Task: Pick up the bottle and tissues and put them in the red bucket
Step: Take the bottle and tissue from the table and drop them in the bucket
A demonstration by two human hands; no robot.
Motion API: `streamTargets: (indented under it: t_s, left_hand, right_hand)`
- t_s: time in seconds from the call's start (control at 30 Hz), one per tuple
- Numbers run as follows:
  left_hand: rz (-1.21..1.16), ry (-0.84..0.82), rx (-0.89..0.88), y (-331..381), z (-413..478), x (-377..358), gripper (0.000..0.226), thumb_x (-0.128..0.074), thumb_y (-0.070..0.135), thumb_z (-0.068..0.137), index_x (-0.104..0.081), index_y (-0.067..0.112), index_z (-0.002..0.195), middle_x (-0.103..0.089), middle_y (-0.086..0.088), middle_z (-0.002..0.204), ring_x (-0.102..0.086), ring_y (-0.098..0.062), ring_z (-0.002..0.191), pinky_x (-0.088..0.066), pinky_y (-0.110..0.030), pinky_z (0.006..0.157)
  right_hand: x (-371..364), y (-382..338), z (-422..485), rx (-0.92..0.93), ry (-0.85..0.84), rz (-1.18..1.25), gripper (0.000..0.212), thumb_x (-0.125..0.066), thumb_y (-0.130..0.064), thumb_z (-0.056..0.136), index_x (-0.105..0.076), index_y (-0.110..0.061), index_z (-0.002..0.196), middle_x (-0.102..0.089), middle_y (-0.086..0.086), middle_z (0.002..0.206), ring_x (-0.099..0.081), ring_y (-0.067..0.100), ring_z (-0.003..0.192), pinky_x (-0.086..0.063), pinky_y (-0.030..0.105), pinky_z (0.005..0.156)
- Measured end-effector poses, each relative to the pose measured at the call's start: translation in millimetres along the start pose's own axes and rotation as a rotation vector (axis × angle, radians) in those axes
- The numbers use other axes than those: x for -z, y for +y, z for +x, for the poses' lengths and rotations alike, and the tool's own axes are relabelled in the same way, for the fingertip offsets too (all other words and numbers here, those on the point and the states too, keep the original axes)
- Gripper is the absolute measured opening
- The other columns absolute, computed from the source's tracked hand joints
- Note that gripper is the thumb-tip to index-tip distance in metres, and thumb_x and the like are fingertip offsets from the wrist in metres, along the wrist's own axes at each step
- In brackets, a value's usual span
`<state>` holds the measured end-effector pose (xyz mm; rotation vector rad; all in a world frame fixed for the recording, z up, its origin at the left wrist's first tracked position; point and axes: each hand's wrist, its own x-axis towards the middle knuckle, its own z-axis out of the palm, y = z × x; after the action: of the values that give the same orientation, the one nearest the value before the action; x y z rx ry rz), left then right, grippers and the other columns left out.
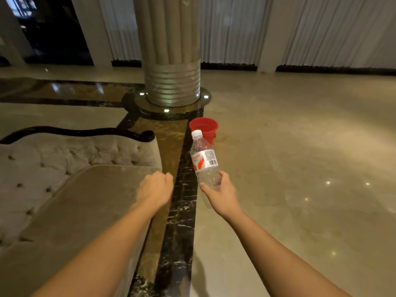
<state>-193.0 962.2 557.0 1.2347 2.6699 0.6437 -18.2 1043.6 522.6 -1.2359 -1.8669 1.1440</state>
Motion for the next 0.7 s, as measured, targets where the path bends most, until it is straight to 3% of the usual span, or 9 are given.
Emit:
streamTargets:
  t_s: [0.27, 0.4, 0.53, 0.7]
  left_hand:
    - [-0.054, -0.111, -0.093, 50.9, 162.3, -55.7, 0.05, -0.031, 0.042, 0.096, -0.063, 0.011, 0.072, -0.064, -0.011, 0.076, -0.061, -0.028, 0.071, -0.049, -0.037, 0.067]
    - [-0.063, -0.122, -0.095, 89.7, 251.5, -82.8, 0.052, -0.033, 0.043, 0.095, -0.061, 0.015, 0.062, -0.062, -0.006, 0.065, -0.061, -0.023, 0.062, -0.054, -0.039, 0.064]
    - [-0.033, -0.142, -0.066, 133.9, 356.0, -107.5, 0.05, -0.032, 0.042, 0.094, -0.059, 0.016, 0.062, -0.062, -0.006, 0.066, -0.059, -0.021, 0.061, -0.046, -0.033, 0.057]
    - [-0.057, -0.169, -0.026, 168.1, 464.0, -131.7, 0.05, -0.034, 0.04, 0.097, -0.058, 0.016, 0.061, -0.06, -0.004, 0.063, -0.057, -0.017, 0.057, -0.034, -0.028, 0.048]
  right_hand:
    - [-3.1, 22.5, 163.8, -0.095, 0.058, 0.027, 0.08, -0.072, -0.051, 0.074, -0.038, -0.018, 0.138, -0.056, -0.005, 0.111, -0.056, 0.01, 0.095, -0.044, 0.025, 0.08]
    - [-2.5, 35.4, 261.4, -0.113, 0.06, 0.041, 0.08, -0.071, -0.056, 0.071, -0.039, -0.021, 0.135, -0.055, -0.011, 0.106, -0.055, 0.003, 0.088, -0.044, 0.022, 0.075]
    - [10.1, 38.9, 371.3, -0.13, 0.039, 0.039, 0.08, -0.07, -0.058, 0.07, -0.04, -0.021, 0.134, -0.048, -0.023, 0.091, -0.053, -0.003, 0.082, -0.045, 0.021, 0.071]
    - [19.8, 36.9, 501.8, -0.126, 0.026, 0.012, 0.069, -0.073, -0.05, 0.075, -0.043, -0.02, 0.128, -0.056, -0.017, 0.091, -0.055, -0.002, 0.075, -0.043, 0.015, 0.061]
